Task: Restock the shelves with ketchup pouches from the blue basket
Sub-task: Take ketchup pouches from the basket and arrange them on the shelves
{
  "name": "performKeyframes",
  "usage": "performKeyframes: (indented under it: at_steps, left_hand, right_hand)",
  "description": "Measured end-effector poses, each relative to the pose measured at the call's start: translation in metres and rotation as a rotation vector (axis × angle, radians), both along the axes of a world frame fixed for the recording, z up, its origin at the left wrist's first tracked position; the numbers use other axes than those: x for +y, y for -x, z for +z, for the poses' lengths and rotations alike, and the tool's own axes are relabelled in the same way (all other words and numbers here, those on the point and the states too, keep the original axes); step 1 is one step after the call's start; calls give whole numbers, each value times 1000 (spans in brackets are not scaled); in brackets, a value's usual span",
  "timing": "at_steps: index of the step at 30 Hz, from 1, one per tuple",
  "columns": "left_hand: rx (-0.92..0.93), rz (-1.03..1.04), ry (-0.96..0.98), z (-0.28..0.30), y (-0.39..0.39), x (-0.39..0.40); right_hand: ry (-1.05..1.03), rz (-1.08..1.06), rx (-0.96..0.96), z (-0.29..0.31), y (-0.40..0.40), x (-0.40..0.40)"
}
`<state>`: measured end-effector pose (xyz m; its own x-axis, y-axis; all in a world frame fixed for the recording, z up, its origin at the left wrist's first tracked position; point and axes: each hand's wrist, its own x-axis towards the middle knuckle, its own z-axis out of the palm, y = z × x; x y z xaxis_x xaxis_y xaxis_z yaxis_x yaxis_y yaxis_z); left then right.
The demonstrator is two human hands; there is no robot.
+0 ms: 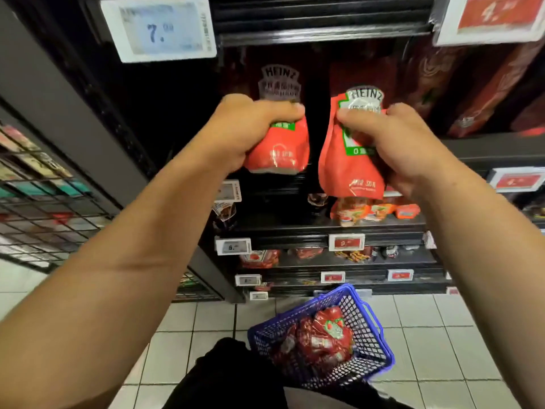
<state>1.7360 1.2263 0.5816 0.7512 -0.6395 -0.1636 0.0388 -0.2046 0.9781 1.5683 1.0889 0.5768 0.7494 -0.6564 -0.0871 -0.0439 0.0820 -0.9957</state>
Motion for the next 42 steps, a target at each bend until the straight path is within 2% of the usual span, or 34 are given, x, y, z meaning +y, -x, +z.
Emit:
performKeyframes:
  at_steps: [2,6,9,11,15,16,19,24,26,29,34,39,42]
  left_hand:
    - [-7,16,8,2,-11,-16]
    - [-201,-1,46,1,-29,-47]
    - [-208,-50,35,-5,-44,-65]
    - [-209,-44,86,-16,-53,-75]
    - [-368,-3,195,-33,-59,-80]
    - [-429,18,226,-36,-60,-80]
    - [-584,57,274,-44,-67,-80]
    - [-673,-117,170,-59,-76,-70]
    - [-712,-157,73,-63,-76,-64]
    - [-778,-82,-23,-64,-76,-63]
    - [-811,34,-32,-63,-79,-72]
    - [-807,24,-117,-65,-86,-84]
    - [-870,147,-180,-65,-82,-80]
  right_hand:
    - [47,-74,44,5,-11,-3]
    - [146,-188,153,9,-28,-13]
    - [307,-283,289,7,-41,-21]
    - [462,-282,447,4,-50,-30]
    - [530,-230,534,-8,-65,-44]
    - [550,-262,470,-9,-69,-42]
    - [547,-331,27,-13,-80,-40]
    - [605,-298,-163,-36,-97,-53]
    - [624,-226,-100,-43,-95,-57]
    - [712,-152,93,-55,-90,-66]
    - [765,-267,183,-47,-96,-79]
    - [747,-318,251,-46,-116,-78]
    - [738,-373,322,-51,-116,-66]
